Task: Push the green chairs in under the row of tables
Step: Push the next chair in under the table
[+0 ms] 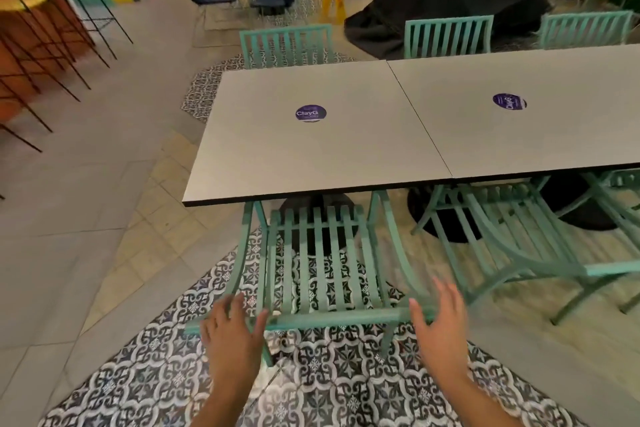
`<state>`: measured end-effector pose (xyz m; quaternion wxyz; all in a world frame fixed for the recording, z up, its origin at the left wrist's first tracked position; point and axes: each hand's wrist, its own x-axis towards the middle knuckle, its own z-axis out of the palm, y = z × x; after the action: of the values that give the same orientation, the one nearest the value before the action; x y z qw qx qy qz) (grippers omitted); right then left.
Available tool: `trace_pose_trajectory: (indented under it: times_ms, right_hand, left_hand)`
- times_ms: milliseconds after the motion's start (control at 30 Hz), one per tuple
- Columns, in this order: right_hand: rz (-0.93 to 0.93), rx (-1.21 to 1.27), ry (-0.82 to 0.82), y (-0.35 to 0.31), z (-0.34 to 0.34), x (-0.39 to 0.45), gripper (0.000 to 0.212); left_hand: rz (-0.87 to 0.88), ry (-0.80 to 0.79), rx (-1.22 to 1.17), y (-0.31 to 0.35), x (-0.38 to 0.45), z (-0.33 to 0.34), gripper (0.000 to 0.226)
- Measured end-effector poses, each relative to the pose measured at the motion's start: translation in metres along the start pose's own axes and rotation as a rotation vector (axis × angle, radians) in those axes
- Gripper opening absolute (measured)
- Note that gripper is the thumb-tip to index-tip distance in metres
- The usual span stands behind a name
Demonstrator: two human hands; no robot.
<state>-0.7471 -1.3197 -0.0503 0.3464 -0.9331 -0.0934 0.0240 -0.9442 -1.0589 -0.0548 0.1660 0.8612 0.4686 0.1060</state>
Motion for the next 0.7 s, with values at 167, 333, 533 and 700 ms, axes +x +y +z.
trace_pose_trajectory:
  times_ms: [167, 333, 533, 700]
  right_hand:
    - [1.052, 1.044, 0.115, 0.019, 0.012, -0.009, 0.081]
    - [1.031, 1.26, -0.164, 0.018, 0.026, 0.008, 0.063]
    - [1.15, 1.203, -0.072, 0.008, 0.035, 0.047, 0.038]
    - [1.096, 1.094, -0.092, -0.018, 0.022, 0.053, 0.039]
  left_hand:
    - [-0.835, 0.148, -0.973, -0.001, -0.007, -0.006, 0.076]
    - [-1.134, -0.04, -1.595, -0.005, 0.015, -0.01, 0.043]
    - [-1.246, -0.269, -1.421, -0.007, 0.046, -0.008, 0.015]
    - [-1.307, -0.279, -1.415, -0.001, 0.054, -0.009, 0.012]
